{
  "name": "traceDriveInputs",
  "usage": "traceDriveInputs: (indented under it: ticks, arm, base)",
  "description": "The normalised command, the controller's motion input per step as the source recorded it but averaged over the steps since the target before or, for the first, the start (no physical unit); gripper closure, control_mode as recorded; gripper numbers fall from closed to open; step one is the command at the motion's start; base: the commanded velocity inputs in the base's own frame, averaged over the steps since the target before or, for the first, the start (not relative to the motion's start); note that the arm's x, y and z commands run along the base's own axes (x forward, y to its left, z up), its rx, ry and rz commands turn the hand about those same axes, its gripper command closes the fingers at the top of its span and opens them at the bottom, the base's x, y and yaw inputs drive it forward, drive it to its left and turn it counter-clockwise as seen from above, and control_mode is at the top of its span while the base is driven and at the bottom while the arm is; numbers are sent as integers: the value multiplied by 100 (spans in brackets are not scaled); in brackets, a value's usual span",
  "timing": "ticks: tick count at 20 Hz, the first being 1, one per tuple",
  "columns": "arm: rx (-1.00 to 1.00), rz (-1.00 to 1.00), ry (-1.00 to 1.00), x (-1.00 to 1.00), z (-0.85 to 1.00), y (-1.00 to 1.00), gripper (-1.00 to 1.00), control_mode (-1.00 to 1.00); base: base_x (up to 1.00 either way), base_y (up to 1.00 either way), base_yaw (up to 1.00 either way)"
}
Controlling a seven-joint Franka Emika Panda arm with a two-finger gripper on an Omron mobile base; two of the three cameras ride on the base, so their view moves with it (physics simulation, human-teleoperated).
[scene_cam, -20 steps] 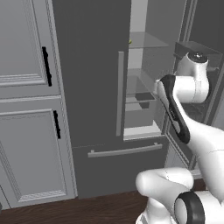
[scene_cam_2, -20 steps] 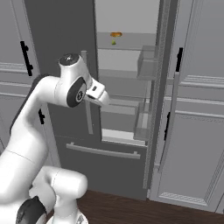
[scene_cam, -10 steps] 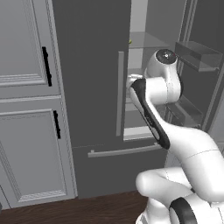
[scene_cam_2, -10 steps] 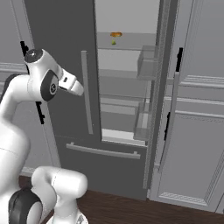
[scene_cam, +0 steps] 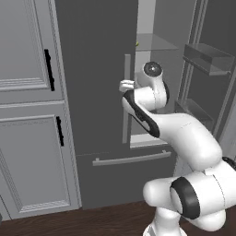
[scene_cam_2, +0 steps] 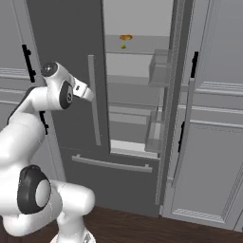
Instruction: Grab a lemon wedge from the fridge and one ice cube from the ice bowl, and put them in the glass of lemonade.
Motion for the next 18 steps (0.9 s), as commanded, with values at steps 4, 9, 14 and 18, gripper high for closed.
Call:
traceDriveInputs:
  ticks: [4,9,14,18]
  arm:
    - [-1,10,0,67,11,0,-100,-100]
    - [0,14,-5,57,-16,0,-100,-100]
    - [-5,5,0,85,-13,0,-100,-100]
    - [-9,0,0,62,-2,0,-100,-100]
  base:
    - [0,0,0]
    - [0,0,0]
    - [0,0,0]
    - [0,0,0]
